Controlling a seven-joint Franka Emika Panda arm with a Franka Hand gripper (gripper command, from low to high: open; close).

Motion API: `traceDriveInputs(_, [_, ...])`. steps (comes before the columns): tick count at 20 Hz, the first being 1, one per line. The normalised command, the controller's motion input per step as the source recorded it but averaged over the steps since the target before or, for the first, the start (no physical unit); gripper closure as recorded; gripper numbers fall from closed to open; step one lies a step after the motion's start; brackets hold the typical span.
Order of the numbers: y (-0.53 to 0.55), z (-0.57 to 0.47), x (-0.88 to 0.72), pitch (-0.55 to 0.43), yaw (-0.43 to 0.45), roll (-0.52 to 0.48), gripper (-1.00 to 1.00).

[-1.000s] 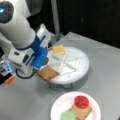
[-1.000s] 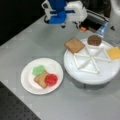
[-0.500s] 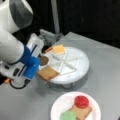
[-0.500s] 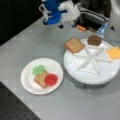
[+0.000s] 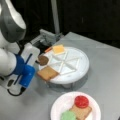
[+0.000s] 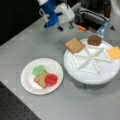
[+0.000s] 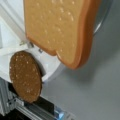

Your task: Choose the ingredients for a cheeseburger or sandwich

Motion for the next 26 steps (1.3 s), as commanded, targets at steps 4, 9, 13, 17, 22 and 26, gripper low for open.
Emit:
traceDriveInputs(4, [-0.1,-0.16,0.18,-0.015,-0.015,0.392,-1.0])
traceDriveInputs(9, [-0.13,-0.17,0.2,-0.028,0.012,0.382,-1.0])
traceDriveInputs(13, [-0.21,-0.14,0.16,-0.038,0.041,0.437,-1.0])
traceDriveInputs(17, [-0.25,-0.13,0.15,-0.015,0.066,0.412,-1.0])
traceDriveInputs(22, [-0.25,-0.12,0.16,-0.004,0.114,0.414,-1.0])
traceDriveInputs(26, [-0.24,-0.15,0.21,-0.035,0.112,0.409,-1.0])
